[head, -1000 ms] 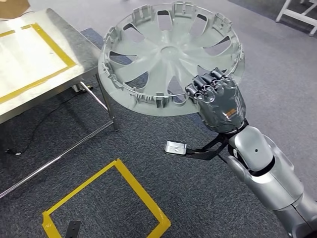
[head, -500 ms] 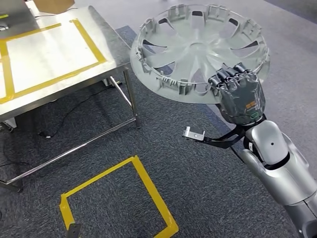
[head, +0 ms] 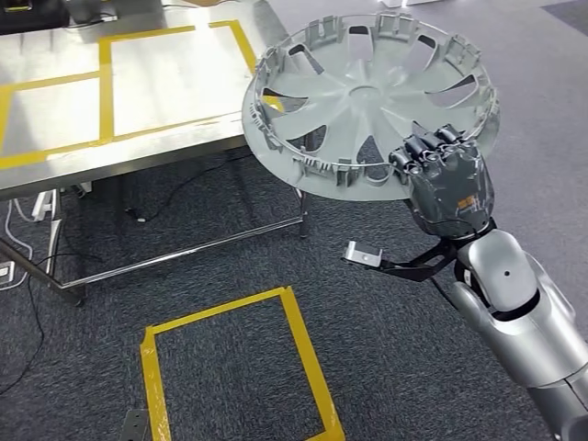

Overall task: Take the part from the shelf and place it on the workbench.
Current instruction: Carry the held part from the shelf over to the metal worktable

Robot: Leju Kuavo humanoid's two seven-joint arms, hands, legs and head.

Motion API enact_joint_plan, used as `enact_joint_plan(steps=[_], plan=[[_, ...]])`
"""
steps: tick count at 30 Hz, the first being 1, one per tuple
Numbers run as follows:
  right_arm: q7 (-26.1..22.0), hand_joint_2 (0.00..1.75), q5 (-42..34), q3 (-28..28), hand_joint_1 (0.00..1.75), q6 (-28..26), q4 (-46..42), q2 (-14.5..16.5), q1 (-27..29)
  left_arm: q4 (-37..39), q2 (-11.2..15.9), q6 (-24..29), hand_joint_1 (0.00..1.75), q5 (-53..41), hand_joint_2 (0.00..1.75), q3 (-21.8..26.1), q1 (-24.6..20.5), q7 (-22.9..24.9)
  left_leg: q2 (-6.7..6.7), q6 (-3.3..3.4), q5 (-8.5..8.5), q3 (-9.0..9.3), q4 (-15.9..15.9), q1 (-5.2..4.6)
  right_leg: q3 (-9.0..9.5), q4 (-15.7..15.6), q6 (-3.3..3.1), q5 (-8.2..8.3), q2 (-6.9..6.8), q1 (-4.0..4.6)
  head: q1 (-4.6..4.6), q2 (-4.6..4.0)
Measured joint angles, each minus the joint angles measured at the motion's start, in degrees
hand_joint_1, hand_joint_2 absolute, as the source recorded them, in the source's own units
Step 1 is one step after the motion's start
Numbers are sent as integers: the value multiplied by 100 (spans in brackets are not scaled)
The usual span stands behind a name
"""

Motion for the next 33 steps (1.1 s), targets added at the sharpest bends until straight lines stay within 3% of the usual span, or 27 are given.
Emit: enact_joint_plan(steps=[1, 2, 3, 5, 6, 8, 10, 12, 14, 16, 17, 18, 19, 21, 23, 24, 26, 27, 29, 30, 31, 33], plan=[[-3, 175, 4, 0, 175, 1, 1, -1, 23, 0, -7, -1, 0, 0, 175, 0, 5, 0, -86, 2, -2, 4, 2, 0, -176, 265, 7, -41, 23, 2, 4, 0], [-7, 175, 7, 0, 175, 1, 1, -1, 45, 0, -12, -2, 0, 0, 175, 0, 12, 0, -174, 2, -3, 9, 4, 2, -259, 318, 8, 37, 31, 2, 7, 0], [-9, 175, 8, 0, 175, 1, 2, -1, 63, 0, -13, -2, 0, 0, 175, 0, 17, -1, -264, -1, -5, 17, 8, 4, -236, 154, 4, 220, 45, -2, 8, 0], [-13, 175, 8, 0, 175, 0, 2, -1, 78, 0, -13, -3, 0, 0, 175, 0, 18, -5, -435, -25, -20, 27, 25, 11, 44, -593, -11, 679, 228, -27, 8, 0], [-14, 175, 9, 0, 175, -2, 2, -1, 79, 0, -13, -4, 0, 0, 175, 0, 15, -10, -511, -49, -29, 14, 47, 13, 203, -941, -21, 806, 354, -46, 6, 0], [-20, 175, 17, -1, 175, -9, 2, -2, 84, 1, -13, -11, 0, 0, 175, 0, 20, -19, -646, -119, -24, -31, 68, 28, 369, -1237, -53, 839, 498, -51, 4, 0], [-26, 175, 26, -1, 175, -15, 2, -1, 86, 1, -4, -18, 0, 0, 175, 0, 41, -24, -745, -185, -13, -66, 67, 50, 411, -1266, -110, 832, 381, -43, 5, 0], [-24, 175, 28, -3, 175, -16, 2, -1, 86, 0, 6, -21, 0, 0, 175, 0, 52, -31, -511, -248, -130, -146, 235, 30, 451, -1297, -188, 835, 228, -52, -21, 0], [-19, 175, 33, -13, 175, -16, 2, -4, 87, 0, 7, -25, 0, 0, 175, 0, 45, -42, -118, -310, -439, -409, 824, 26, 485, -1311, -251, 817, 66, -39, -53, 0], [-22, 175, 38, -19, 175, -16, 2, -8, 91, 1, 7, -34, 0, 0, 175, 0, 42, -54, 15, -346, -697, -718, 1500, 57, 504, -1310, -274, 795, -94, -24, -61, 0], [-26, 175, 39, -18, 175, -15, 2, -8, 93, 1, 7, -38, 0, 0, 175, 0, 45, -60, 25, -352, -691, -769, 1616, 65, 514, -1310, -275, 783, -173, -22, -63, 0], [-29, 175, 40, -18, 175, -15, 2, -8, 96, 1, 7, -40, 0, 0, 175, 0, 47, -64, 36, -349, -585, -717, 1520, 69, 529, -1309, -269, 771, -247, -20, -64, 0], [-31, 175, 40, -18, 175, -15, 2, -8, 97, 1, 9, -40, 0, 0, 175, 0, 48, -69, 78, -334, -403, -566, 1225, 65, 552, -1309, -259, 754, -319, -16, -64, 0], [-31, 175, 40, -19, 175, -15, 2, -8, 95, 0, 17, -40, 0, 0, 175, 0, 46, -77, 303, -278, -89, -207, 523, 31, 605, -1310, -231, 717, -437, -4, -63, 0], [-30, 175, 39, -24, 175, -16, 2, -9, 91, 1, 21, -42, 0, 0, 175, 0, 33, -83, 522, -222, -29, -26, 149, -34, 634, -1305, -187, 681, -539, 32, -62, 0], [-29, 175, 40, -27, 175, -16, 2, -9, 88, 1, 20, -42, 0, 0, 175, 0, 30, -85, 532, -204, -58, -16, 109, -55, 644, -1310, -163, 667, -597, 49, -59, 0], [-29, 175, 41, -33, 175, -15, 0, -9, 84, 1, 20, -43, 0, 1, 175, 0, 38, -89, 417, -154, -67, -14, 76, -59, 683, -1332, -111, 635, -727, 63, -54, 0], [-24, 175, 40, -33, 175, -14, -2, -8, 84, 1, 21, -42, 0, 3, 175, 0, 46, -90, 343, -125, -57, -4, 53, -44, 683, -1311, -84, 593, -671, 50, -49, 0], [17, 175, 30, -37, 175, 6, -10, -8, 94, 0, 23, -44, 0, 7, 175, 0, 40, -91, 223, -60, -34, 22, 14, -5, 537, -996, -45, 388, -341, 17, -21, 0], [55, 175, 22, -39, 175, 35, -12, -8, 106, 0, 16, -55, 0, 9, 175, 0, 32, -98, 168, -39, -34, 24, 10, 5, 360, -657, -35, 228, -139, 3, 1, 0], [96, 175, 16, -42, 175, 69, -12, -8, 124, 0, 9, -85, 0, 10, 175, -1, 27, -119, 114, -24, -38, 25, 11, 7, 145, -261, -27, 76, -30, 3, 15, 0], [157, 175, 12, -50, 175, 127, 2, -8, 181, 0, -5, -213, 0, 11, 175, -2, 35, -196, 10, -12, -48, 33, 14, 3, -212, 267, -17, -4, 28, 8, 27, 0]])
